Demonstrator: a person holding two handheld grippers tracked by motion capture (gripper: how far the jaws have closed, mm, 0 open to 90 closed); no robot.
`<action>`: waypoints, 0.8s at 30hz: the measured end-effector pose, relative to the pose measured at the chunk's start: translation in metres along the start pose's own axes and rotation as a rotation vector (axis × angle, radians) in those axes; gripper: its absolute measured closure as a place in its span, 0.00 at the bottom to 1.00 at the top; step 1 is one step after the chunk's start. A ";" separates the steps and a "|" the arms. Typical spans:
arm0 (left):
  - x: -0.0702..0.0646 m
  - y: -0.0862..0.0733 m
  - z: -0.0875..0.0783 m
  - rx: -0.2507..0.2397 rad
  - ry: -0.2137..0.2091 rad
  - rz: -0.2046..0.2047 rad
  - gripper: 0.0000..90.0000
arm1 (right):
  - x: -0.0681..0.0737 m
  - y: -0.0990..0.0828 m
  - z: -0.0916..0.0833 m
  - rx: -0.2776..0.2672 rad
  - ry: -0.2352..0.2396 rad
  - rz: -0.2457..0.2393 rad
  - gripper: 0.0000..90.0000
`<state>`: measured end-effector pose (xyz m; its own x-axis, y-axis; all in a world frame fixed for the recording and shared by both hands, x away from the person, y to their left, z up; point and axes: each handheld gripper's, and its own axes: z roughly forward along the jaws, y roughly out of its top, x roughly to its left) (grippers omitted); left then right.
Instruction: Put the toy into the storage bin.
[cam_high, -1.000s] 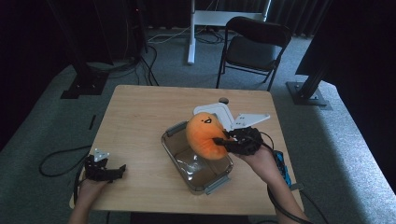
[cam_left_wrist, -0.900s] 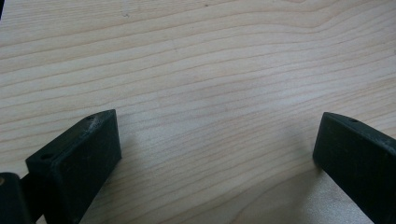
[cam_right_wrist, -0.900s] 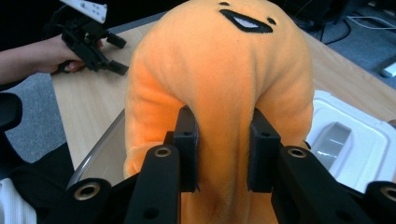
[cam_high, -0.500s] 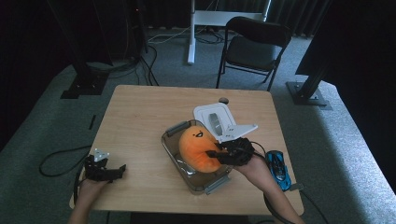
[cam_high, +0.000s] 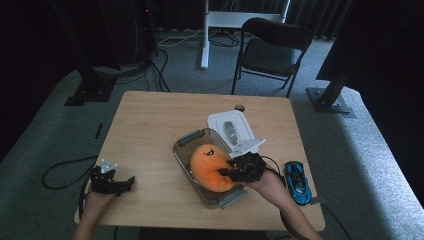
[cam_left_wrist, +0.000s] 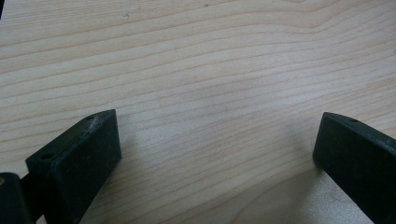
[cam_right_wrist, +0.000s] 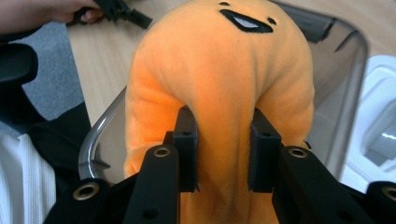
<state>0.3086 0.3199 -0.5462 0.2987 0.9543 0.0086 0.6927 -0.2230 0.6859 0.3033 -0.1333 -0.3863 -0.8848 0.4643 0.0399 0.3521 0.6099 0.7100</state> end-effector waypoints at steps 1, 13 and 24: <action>0.000 0.000 0.000 -0.001 0.000 0.000 0.01 | 0.001 0.000 0.002 0.008 0.003 -0.003 0.78; 0.000 0.000 0.000 -0.001 0.000 0.000 0.01 | -0.003 -0.009 0.023 0.075 0.023 0.011 0.78; 0.000 0.000 0.000 -0.001 0.000 0.000 0.01 | -0.009 -0.013 0.038 0.132 0.047 0.030 0.74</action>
<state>0.3086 0.3199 -0.5462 0.2987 0.9543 0.0083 0.6921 -0.2226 0.6866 0.3182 -0.1208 -0.4222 -0.8856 0.4547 0.0945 0.4126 0.6769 0.6095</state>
